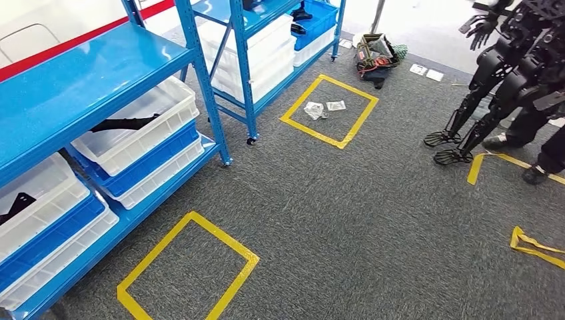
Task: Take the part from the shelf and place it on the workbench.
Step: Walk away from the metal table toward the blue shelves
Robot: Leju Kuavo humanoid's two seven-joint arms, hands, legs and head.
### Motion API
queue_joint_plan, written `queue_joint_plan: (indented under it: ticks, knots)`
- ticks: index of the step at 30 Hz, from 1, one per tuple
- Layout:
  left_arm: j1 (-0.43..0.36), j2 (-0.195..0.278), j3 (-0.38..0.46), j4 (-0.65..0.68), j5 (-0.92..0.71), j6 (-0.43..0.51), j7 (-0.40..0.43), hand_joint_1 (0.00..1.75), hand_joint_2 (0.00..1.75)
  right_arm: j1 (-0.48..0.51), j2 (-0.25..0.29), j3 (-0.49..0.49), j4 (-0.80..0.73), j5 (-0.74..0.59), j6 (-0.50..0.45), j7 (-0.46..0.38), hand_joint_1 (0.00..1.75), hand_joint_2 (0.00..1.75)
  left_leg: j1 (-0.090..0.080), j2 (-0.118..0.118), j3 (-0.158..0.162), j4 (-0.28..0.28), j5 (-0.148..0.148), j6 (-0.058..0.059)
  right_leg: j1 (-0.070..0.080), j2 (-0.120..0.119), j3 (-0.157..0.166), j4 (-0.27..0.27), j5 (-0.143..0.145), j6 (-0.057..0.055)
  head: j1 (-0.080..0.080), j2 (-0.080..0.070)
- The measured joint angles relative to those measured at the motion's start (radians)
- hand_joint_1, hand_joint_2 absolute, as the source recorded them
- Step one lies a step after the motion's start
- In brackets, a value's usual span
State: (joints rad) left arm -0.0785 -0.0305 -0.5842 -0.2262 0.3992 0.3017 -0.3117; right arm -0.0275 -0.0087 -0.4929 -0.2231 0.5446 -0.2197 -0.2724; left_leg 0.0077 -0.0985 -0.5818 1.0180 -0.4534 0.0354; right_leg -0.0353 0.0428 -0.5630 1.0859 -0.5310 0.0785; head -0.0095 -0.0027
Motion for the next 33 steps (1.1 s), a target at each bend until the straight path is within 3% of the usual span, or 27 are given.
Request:
queue_joint_plan:
  ticks: [2,4,5,7,9,11,12,13,15,17,19,20,22,24,26,27,28,30,31,33]
  knots:
    - [0.0,0.0,0.0,0.0,0.0,0.002,0.004,0.0,1.75,-0.003,0.002,0.0,0.0,0.002,0.001,0.001,0.0,0.0,-0.002,-0.019,-0.007,0.006,-0.002,-0.015,-0.003,0.023,0.024,-0.054,0.019,-0.008,0.004,0.0]
    - [0.001,0.001,0.0,0.0,0.0,0.006,0.006,0.0,1.75,-0.006,0.004,0.0,-0.002,0.004,0.003,0.002,0.0,0.0,0.0,-0.033,-0.011,0.003,0.002,-0.025,0.0,0.003,0.026,-0.054,0.023,-0.027,0.003,0.0]
    - [0.002,0.002,0.0,0.001,0.0,0.007,0.006,0.0,1.75,-0.007,0.005,0.0,-0.002,0.004,0.003,0.003,0.0,0.0,0.0,-0.024,-0.015,0.008,-0.001,-0.029,-0.001,-0.007,0.028,-0.055,0.025,-0.033,0.001,0.0]
    - [0.002,0.002,0.0,0.001,0.0,0.009,0.007,0.0,1.75,-0.007,0.006,0.0,-0.003,0.004,0.004,0.003,0.0,0.0,0.0,0.027,-0.044,0.067,-0.038,-0.037,-0.003,-0.031,0.028,-0.057,0.026,-0.048,-0.006,0.0]
    - [-0.001,0.002,0.0,0.001,0.0,0.009,0.007,0.0,1.75,-0.004,0.005,0.0,-0.003,0.004,0.005,0.003,0.0,0.0,0.0,0.079,-0.107,0.196,-0.103,-0.042,0.005,-0.058,0.027,-0.057,0.024,-0.059,-0.013,0.0]
    - [-0.001,0.001,0.0,0.001,0.0,0.009,0.007,0.0,1.75,-0.003,0.004,0.0,-0.003,0.004,0.005,0.003,0.0,0.0,0.002,0.091,-0.152,0.287,-0.129,-0.043,0.011,-0.088,0.027,-0.056,0.022,-0.064,-0.013,0.0]
    - [0.0,0.001,0.0,0.001,0.0,0.009,0.007,0.0,1.75,-0.004,0.004,0.0,-0.003,0.004,0.005,0.003,0.0,0.0,0.002,0.093,-0.148,0.28,-0.115,-0.041,0.013,-0.1,0.028,-0.056,0.02,-0.065,-0.014,0.0]
    - [0.001,0.001,0.0,0.001,0.0,0.009,0.007,0.0,1.75,-0.005,0.004,0.0,-0.003,0.004,0.005,0.003,0.0,0.0,0.002,0.099,-0.123,0.233,-0.086,-0.037,0.015,-0.113,0.03,-0.056,0.019,-0.066,-0.014,0.0]
    - [-0.001,0.002,0.0,0.001,0.0,0.009,0.008,0.0,1.75,-0.009,0.006,0.0,-0.003,0.004,0.005,0.003,0.0,0.0,-0.006,0.14,-0.047,0.094,-0.031,-0.022,0.02,-0.134,0.036,-0.057,0.015,-0.065,-0.014,0.0]
    - [-0.005,0.002,0.0,0.001,0.0,0.009,0.007,0.0,1.75,-0.011,0.007,0.0,-0.004,0.004,0.005,0.003,0.0,0.0,-0.017,0.169,-0.01,0.02,-0.014,-0.009,0.024,-0.152,0.04,-0.057,0.01,-0.058,-0.013,0.0]
    - [-0.005,0.003,0.0,0.001,0.0,0.009,0.007,0.0,1.75,-0.013,0.007,0.0,-0.005,0.004,0.004,0.003,0.0,0.0,-0.023,0.151,-0.012,0.011,-0.014,0.0,0.025,-0.171,0.046,-0.062,0.009,-0.048,-0.014,0.0]
    - [-0.004,0.003,0.0,0.001,0.0,0.009,0.008,0.0,1.75,-0.015,0.008,0.0,-0.006,0.004,0.004,0.003,0.0,0.0,-0.022,0.139,-0.008,0.004,-0.009,0.005,0.024,-0.165,0.047,-0.061,0.007,-0.043,-0.014,0.0]
    - [-0.005,0.003,0.0,0.0,0.0,0.01,0.008,0.0,1.75,-0.015,0.009,0.0,-0.007,0.005,0.004,0.003,0.0,0.0,-0.014,0.115,0.0,-0.012,0.003,0.017,0.023,-0.115,0.029,-0.018,-0.018,-0.039,-0.012,0.0]
    - [-0.008,0.001,0.0,0.0,0.0,0.009,0.008,0.0,1.75,-0.011,0.007,0.0,-0.007,0.005,0.005,0.003,0.0,0.0,-0.009,0.089,0.002,-0.018,0.009,0.022,0.02,-0.061,-0.028,0.098,-0.068,-0.044,-0.007,0.0]
    - [-0.008,-0.001,0.0,0.001,0.0,0.01,0.01,0.0,1.75,-0.006,0.004,0.0,-0.007,0.004,0.005,0.003,0.0,0.0,-0.008,0.059,0.001,-0.017,0.009,0.022,0.019,-0.049,-0.081,0.199,-0.097,-0.039,-0.005,0.0]
    - [-0.006,-0.002,0.0,0.001,0.0,0.01,0.011,0.0,1.75,-0.005,0.004,0.0,-0.007,0.004,0.005,0.003,0.0,0.0,-0.006,0.044,0.002,-0.016,0.009,0.021,0.018,-0.047,-0.086,0.202,-0.089,-0.03,-0.005,0.0]
    - [-0.006,-0.002,0.0,0.001,0.0,0.011,0.012,0.0,1.75,-0.005,0.003,0.0,-0.008,0.004,0.004,0.004,0.0,0.0,-0.004,0.029,0.003,-0.014,0.008,0.019,0.015,-0.044,-0.071,0.163,-0.064,-0.018,-0.005,0.0]
    - [-0.006,-0.003,0.0,0.001,-0.001,0.016,0.014,0.0,1.75,-0.006,0.003,0.0,-0.008,0.006,0.004,0.006,0.0,0.0,-0.002,0.0,0.001,-0.005,0.005,0.01,0.006,-0.009,-0.013,0.027,-0.005,0.004,-0.003,0.0]
    - [-0.006,-0.003,0.0,0.0,-0.002,0.021,0.015,0.0,1.75,-0.006,0.003,0.0,-0.008,0.006,0.004,0.007,0.0,0.0,-0.002,-0.012,-0.002,0.001,0.002,0.003,0.002,0.009,0.008,-0.024,0.014,0.004,-0.001,0.0]
    - [-0.006,-0.004,0.0,0.001,-0.004,0.032,0.019,0.0,1.75,-0.01,0.005,0.0,-0.008,0.007,0.004,0.012,0.0,0.0,-0.004,-0.03,-0.008,0.005,0.001,-0.01,0.004,0.024,0.023,-0.054,0.02,-0.012,0.002,0.0]
